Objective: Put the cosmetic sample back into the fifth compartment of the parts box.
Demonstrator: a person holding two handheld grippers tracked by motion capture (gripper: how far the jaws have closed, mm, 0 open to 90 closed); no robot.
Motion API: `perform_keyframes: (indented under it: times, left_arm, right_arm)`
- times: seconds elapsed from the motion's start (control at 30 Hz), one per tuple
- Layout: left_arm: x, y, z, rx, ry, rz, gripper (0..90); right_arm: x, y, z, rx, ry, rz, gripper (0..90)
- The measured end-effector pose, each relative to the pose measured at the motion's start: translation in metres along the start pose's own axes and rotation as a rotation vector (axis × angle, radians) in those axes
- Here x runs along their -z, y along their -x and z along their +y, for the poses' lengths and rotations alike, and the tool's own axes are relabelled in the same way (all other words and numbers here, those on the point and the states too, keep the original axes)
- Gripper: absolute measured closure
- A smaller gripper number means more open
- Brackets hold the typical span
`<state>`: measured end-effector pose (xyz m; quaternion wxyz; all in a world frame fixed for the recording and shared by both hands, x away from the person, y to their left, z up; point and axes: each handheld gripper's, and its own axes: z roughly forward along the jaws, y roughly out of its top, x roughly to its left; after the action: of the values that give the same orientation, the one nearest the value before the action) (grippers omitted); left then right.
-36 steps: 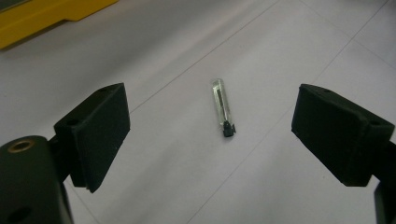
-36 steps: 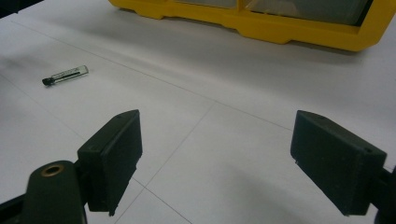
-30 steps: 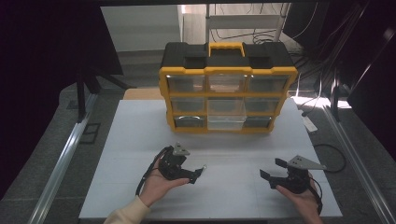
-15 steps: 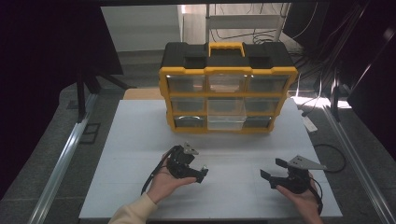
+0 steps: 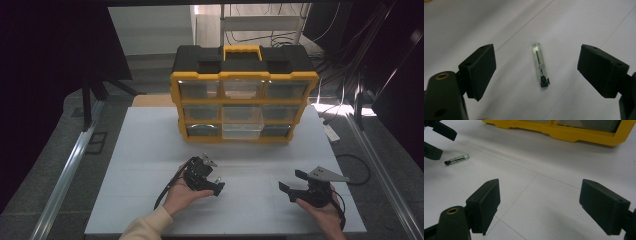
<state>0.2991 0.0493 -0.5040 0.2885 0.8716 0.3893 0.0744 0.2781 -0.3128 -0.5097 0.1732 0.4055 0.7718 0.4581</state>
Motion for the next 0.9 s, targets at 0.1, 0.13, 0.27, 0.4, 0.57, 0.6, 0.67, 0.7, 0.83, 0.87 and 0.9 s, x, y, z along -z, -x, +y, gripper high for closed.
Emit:
perform_keyframes:
  times: [0.1,0.13,0.27,0.4,0.57,0.6,0.67,0.7,0.83,0.87,0.9]
  left_arm:
    - [-0.004,0.0,0.0,-0.006,-0.014,0.001,16.7]
    - [-0.004,0.0,-0.001,-0.008,-0.018,0.002,17.0]
    - [-0.008,0.0,-0.001,-0.012,-0.019,0.021,19.6]
    - [-0.011,0.002,-0.002,-0.031,-0.034,0.034,23.4]
    - [-0.014,0.004,-0.003,-0.044,-0.045,0.044,29.2]
    - [-0.014,0.004,-0.003,-0.045,-0.047,0.048,30.8]
    - [-0.014,0.004,-0.003,-0.046,-0.05,0.05,32.7]
    - [-0.014,0.004,-0.003,-0.048,-0.053,0.05,34.6]
    - [-0.016,0.003,-0.003,-0.054,-0.069,0.038,42.5]
    - [-0.016,0.003,-0.003,-0.054,-0.069,0.031,45.1]
    - [-0.016,0.003,-0.003,-0.056,-0.069,0.027,46.8]
  right_arm:
    - [0.0,0.0,0.0,-0.001,-0.001,-0.001,17.3]
    - [0.0,0.0,0.0,-0.001,-0.001,-0.001,17.3]
    - [0.0,0.0,0.0,0.0,-0.003,0.001,17.3]
    - [0.0,0.0,0.0,-0.001,-0.002,0.002,17.2]
    - [0.0,0.0,0.0,-0.002,-0.002,0.001,17.3]
    - [0.0,0.0,0.0,-0.002,-0.003,0.001,17.3]
    - [0.0,0.0,0.0,-0.002,-0.003,0.001,17.3]
    - [0.0,0.0,0.0,-0.001,-0.004,0.002,17.3]
    - [0.0,0.0,0.0,-0.001,-0.004,0.001,17.2]
    - [0.0,0.001,0.0,-0.001,-0.003,0.0,17.3]
    - [0.0,0.001,0.0,-0.003,-0.004,0.0,17.2]
